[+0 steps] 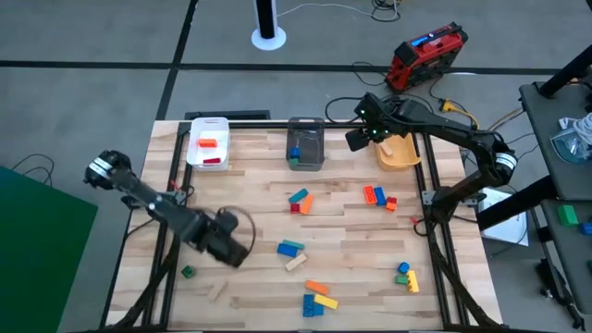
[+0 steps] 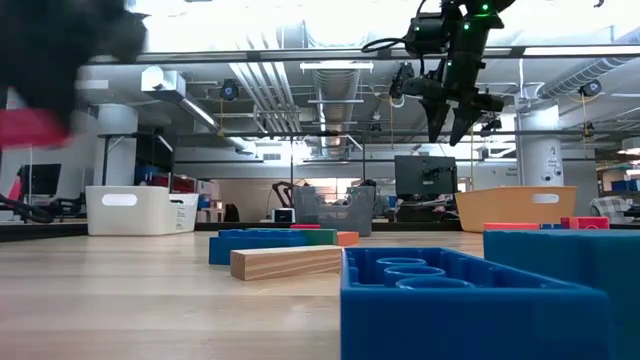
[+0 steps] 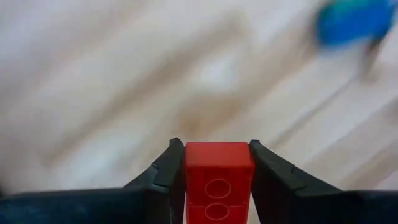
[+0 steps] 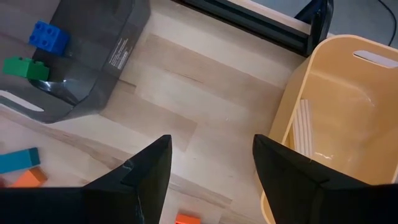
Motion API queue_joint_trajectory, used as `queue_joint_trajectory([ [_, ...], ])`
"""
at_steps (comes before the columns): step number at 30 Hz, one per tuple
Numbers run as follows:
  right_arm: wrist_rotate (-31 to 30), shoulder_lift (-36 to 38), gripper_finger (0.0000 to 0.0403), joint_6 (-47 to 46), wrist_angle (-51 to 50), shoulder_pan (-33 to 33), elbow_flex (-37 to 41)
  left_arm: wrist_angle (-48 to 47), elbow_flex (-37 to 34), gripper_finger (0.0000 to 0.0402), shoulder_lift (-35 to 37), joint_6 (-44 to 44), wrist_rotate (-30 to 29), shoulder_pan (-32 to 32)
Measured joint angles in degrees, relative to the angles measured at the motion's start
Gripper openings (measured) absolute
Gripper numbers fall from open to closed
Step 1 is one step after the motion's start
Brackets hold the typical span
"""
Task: Sort blocks by size
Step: Put the big red game piece into the white bin
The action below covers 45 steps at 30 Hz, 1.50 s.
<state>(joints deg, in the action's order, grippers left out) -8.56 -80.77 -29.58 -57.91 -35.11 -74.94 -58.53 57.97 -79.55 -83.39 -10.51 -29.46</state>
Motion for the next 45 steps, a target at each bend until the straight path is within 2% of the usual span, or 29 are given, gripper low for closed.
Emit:
queue_joint_trajectory([
  [7, -0.02, -0.02, 0.0213, 0.00, 0.25, 0.00, 0.00, 1.99, 1.69, 0.0114, 5.56, 18.44, -12.14, 17.39],
  [11, -0.02, -0.02, 0.0211, -0.40, 0.42, 0.00, 0.00, 8.86, 1.49, 0.0115, 6.53, 30.85, -12.73, 28.65],
  [17, -0.02, -0.02, 0.0212, -1.04, 0.46, 0.01, 0.00, 20.20, 1.43, 0.0115, 5.60, 45.03, -14.88, 44.74],
  [20, -0.02, -0.02, 0.0215, -1.45, 0.50, 0.01, 0.00, 23.12, 1.43, 0.0115, 5.44, 49.52, -16.23, 52.86],
  [26, -0.02, -0.02, 0.0210, -2.05, 0.66, 0.00, 0.00, 23.29, 0.99, 0.0116, 5.42, 54.90, -24.37, 66.21],
  [32, -0.02, -0.02, 0.0208, -2.05, 1.68, 0.65, 0.00, 28.38, 0.36, 0.0116, 5.37, 60.89, -26.07, 74.31],
  [37, -0.04, -0.02, 0.0208, -2.03, 1.70, 1.68, 0.00, 24.15, 0.27, 0.0116, 5.37, 58.83, -24.33, 78.84],
  [41, -0.04, -0.02, 0.0208, -2.98, 2.51, 2.25, 0.07, 20.92, -0.20, 0.0120, 5.37, 58.88, -21.85, 79.59],
  [45, -0.06, -0.02, 0.0208, -3.75, 4.56, 2.47, 0.11, 18.60, -0.98, 0.0142, 5.37, 58.89, -21.62, 79.58],
])
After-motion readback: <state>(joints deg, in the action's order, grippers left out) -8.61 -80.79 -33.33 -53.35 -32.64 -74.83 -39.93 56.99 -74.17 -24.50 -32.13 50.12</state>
